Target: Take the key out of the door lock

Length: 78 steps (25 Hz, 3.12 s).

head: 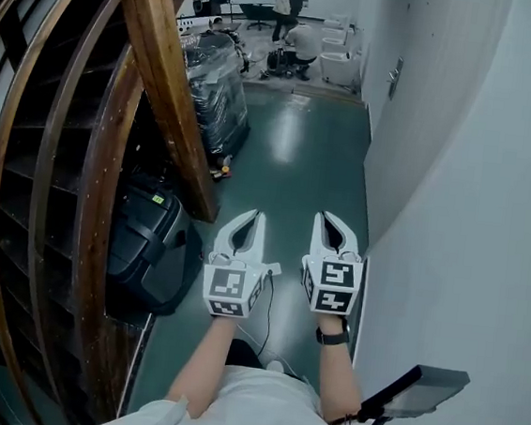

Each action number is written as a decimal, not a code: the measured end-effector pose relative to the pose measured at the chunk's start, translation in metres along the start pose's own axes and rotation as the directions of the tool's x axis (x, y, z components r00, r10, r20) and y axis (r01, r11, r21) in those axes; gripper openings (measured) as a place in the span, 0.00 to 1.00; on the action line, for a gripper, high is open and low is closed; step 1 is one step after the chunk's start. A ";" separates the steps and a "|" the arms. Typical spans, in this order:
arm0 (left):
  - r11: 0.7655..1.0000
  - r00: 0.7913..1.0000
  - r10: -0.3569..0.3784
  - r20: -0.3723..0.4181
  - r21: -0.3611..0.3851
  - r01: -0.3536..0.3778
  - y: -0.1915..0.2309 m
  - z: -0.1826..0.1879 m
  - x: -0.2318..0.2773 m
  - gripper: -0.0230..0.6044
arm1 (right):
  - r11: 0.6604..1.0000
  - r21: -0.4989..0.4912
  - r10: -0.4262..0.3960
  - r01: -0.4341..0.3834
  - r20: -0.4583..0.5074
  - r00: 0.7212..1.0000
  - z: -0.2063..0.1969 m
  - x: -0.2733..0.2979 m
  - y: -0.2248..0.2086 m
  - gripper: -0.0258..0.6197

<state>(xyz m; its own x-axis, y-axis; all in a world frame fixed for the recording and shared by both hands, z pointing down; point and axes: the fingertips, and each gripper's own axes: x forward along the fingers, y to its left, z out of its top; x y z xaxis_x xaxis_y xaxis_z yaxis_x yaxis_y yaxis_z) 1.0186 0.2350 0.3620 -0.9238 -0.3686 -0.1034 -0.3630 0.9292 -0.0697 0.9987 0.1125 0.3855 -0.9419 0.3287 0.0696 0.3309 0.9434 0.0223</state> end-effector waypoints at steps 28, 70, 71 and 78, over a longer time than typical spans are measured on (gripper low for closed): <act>0.977 0.996 -0.090 -0.011 -0.196 0.086 0.198 -0.086 0.283 0.04 | 0.994 0.105 0.048 -0.042 -0.056 0.997 -0.006 0.335 -0.003 0.03; 0.975 0.980 -0.200 -0.015 -0.102 0.197 0.197 -0.158 0.805 0.04 | 0.973 0.219 0.074 -0.071 -0.009 0.997 -0.007 0.738 -0.306 0.04; 0.975 0.980 -0.201 -0.009 -0.103 0.199 0.211 -0.158 0.819 0.04 | 0.975 0.211 0.069 -0.066 -0.008 0.998 -0.004 0.757 -0.305 0.04; 0.977 0.978 -0.179 0.104 -0.101 0.190 0.344 -0.117 0.901 0.04 | 0.989 0.127 0.069 -0.076 0.058 0.996 0.050 0.902 -0.273 0.04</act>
<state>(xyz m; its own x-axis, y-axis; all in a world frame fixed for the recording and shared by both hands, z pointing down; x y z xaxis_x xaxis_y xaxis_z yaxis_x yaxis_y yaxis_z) 0.0468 0.2258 0.3610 -0.8259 -0.5300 -0.1923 -0.5421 0.8403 0.0122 0.0561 0.1531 0.3927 -0.9184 0.3954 0.0131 0.3917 0.9135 -0.1103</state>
